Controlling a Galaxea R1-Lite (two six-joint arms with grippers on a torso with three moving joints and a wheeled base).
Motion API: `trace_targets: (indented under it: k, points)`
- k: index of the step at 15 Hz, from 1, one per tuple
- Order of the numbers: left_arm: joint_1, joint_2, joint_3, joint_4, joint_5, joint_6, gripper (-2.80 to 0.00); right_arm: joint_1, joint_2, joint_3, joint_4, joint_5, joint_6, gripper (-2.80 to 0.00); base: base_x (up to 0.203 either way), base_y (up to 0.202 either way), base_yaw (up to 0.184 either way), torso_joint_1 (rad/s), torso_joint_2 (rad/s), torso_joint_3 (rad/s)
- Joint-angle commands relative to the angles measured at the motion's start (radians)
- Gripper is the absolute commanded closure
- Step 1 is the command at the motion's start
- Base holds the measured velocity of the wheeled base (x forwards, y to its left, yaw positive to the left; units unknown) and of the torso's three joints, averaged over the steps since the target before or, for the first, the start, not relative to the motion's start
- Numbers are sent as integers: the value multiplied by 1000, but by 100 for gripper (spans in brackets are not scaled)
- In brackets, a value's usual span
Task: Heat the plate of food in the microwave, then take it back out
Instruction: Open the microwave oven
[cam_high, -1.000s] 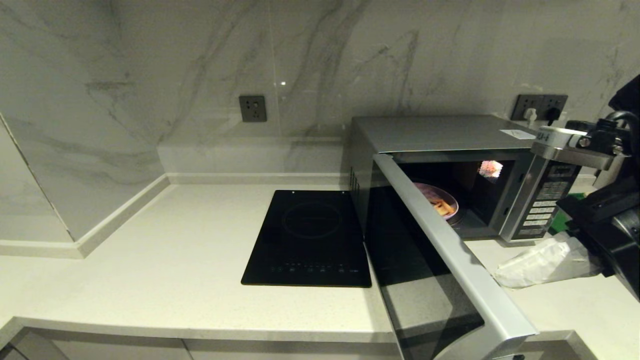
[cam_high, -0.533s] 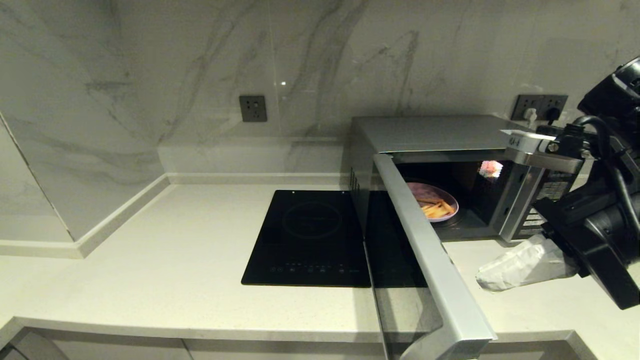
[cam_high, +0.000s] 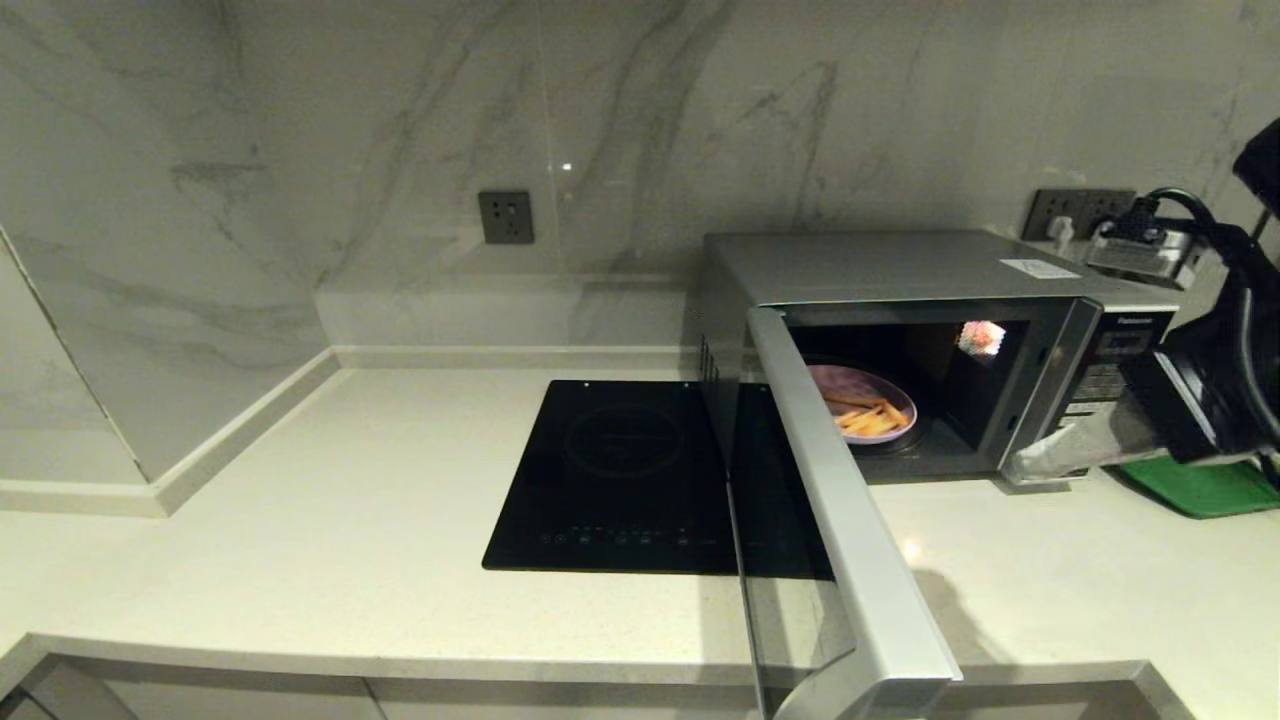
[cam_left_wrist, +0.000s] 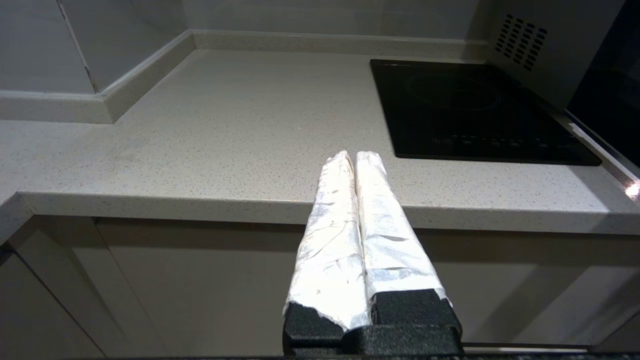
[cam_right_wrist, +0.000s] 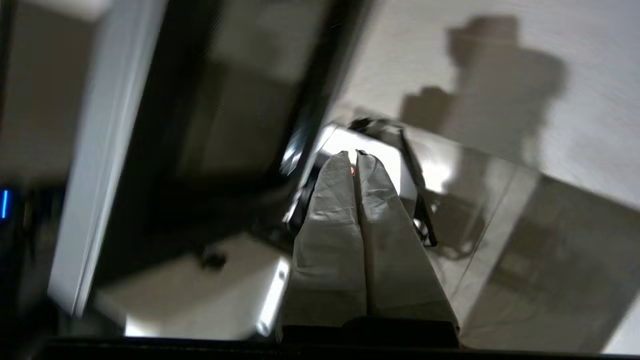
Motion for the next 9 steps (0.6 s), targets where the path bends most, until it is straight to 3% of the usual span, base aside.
trace_targets:
  k: [1,2,4,6,9]
  points:
    - [0,0,0,-1,0,0,0,-67,45,-15,-37,-283,285,0,0,0,0,0,0,0]
    - [0,0,0,-1,0,0,0,-73,74,-18,-49,-380,381,0,0,0,0,0,0,0]
    - [0,0,0,-1,1,0,0,-64,151,-39,-57,-500,554,0,0,0,0,0,0,0]
    - [0,0,0,-1,0,0,0,-63,221,-58,-54,-569,613,0,0,0,0,0,0,0]
    - [0,0,0,-1,0,0,0,-80,310,-133,-58,-586,690,0,0,0,0,0,0,0]
